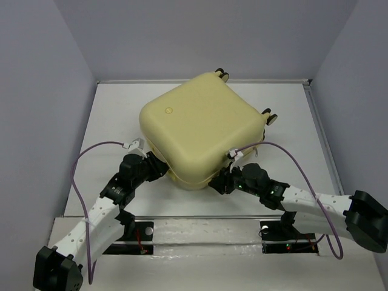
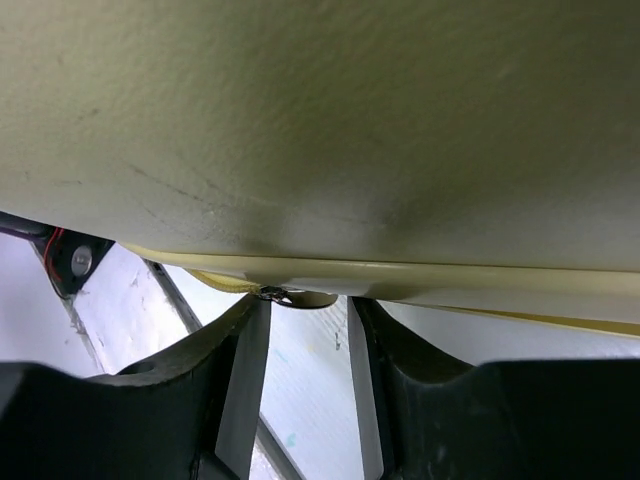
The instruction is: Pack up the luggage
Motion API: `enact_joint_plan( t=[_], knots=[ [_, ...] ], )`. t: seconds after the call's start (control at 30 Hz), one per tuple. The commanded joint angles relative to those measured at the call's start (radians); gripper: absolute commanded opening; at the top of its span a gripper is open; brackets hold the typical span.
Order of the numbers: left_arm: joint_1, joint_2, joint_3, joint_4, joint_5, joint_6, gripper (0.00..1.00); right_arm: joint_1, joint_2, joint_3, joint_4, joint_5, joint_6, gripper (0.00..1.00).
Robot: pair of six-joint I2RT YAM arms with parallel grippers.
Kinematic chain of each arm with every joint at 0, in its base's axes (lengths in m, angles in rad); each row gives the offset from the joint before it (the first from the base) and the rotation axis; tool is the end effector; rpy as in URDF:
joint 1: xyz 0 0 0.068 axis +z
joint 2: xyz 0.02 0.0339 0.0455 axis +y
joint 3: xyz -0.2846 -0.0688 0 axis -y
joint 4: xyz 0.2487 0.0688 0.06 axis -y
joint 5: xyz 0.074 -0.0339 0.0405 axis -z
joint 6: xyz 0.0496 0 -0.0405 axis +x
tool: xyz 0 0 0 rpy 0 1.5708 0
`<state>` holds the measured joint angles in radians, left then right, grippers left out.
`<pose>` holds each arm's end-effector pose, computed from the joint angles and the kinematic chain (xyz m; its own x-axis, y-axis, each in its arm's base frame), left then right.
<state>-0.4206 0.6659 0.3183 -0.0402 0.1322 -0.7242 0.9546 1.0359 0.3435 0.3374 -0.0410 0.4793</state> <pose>0.1475 -0.0731 0.2144 -0.6005 -0.4509 -0.6604 0.1579 0.7428 -0.6507 0.1258 0.1811 0.2028 -0.5645 0.0001 -0.8254 -0.6506 0.6154 0.4450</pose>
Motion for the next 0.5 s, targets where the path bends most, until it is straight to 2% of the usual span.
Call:
enact_joint_plan(
  t=[0.0, 0.2, 0.33, 0.47],
  knots=[
    [-0.065, 0.058, -0.008, 0.169, 0.020, -0.027, 0.46, 0.033, 0.006, -0.014, 0.158, 0.110, 0.001, 0.40],
    [-0.174, 0.092, -0.015, 0.223, -0.022, -0.063, 0.45, 0.055, 0.036, 0.009, 0.147, 0.159, -0.008, 0.23],
    [-0.271, 0.095, 0.014, 0.240, -0.051, -0.101, 0.45, 0.113, 0.052, 0.011, 0.138, 0.202, -0.001, 0.07],
    [-0.329, 0.138, 0.057, 0.273, -0.078, -0.115, 0.45, 0.220, 0.085, 0.043, 0.065, 0.283, 0.027, 0.07]
  ],
)
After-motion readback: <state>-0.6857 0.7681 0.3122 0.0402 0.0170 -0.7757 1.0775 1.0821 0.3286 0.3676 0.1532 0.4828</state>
